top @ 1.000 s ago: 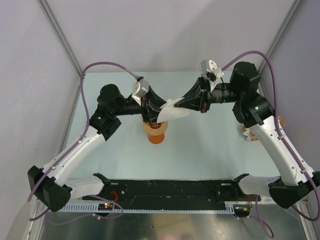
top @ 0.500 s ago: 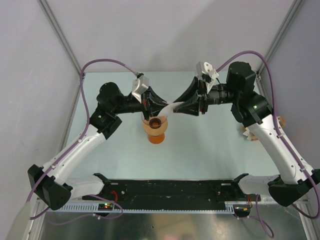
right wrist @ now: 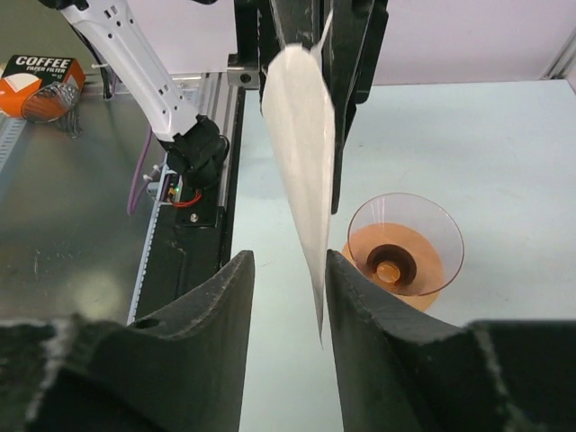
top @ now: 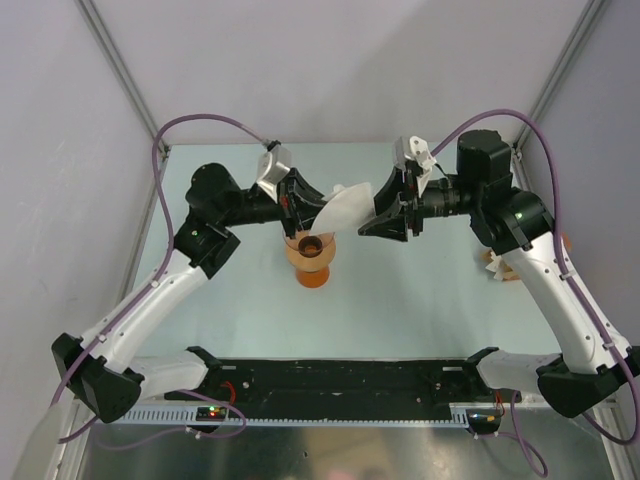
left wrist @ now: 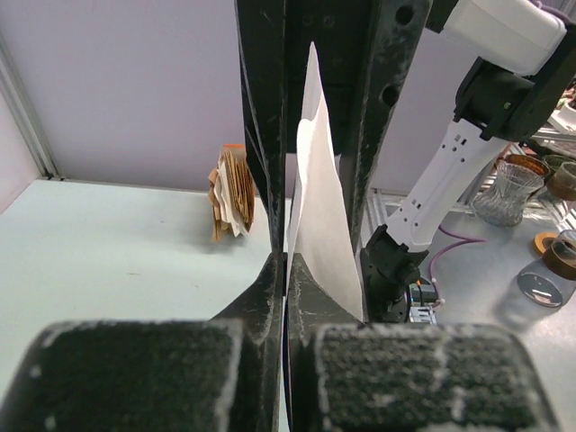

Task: Place the coffee filter in the dripper
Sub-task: Place the coffee filter in the coffee dripper.

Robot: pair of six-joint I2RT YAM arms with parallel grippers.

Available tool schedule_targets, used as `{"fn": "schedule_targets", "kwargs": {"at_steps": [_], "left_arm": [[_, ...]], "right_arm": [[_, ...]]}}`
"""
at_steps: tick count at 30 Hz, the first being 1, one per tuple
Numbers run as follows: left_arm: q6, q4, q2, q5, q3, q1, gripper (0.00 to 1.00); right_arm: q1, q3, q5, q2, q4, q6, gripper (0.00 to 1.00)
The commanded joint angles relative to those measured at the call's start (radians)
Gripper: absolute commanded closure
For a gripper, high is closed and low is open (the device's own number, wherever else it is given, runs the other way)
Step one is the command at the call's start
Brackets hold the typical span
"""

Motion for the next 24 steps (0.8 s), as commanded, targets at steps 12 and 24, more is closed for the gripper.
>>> {"fn": "schedule_targets", "kwargs": {"at_steps": [12, 24], "left_arm": [[-0.06, 0.054, 0.014, 0.021, 0.089, -0.017, 0.83], [-0.042, 0.054, 0.079, 0.013, 0.16, -0.055, 0.55]], "right_arm": [[-0.004, 0.003, -0.044, -0.013, -0.069, -0.109, 1.0], [0.013, 0.036, -0.039, 0.014, -0.15, -0.156, 1.0]]}}
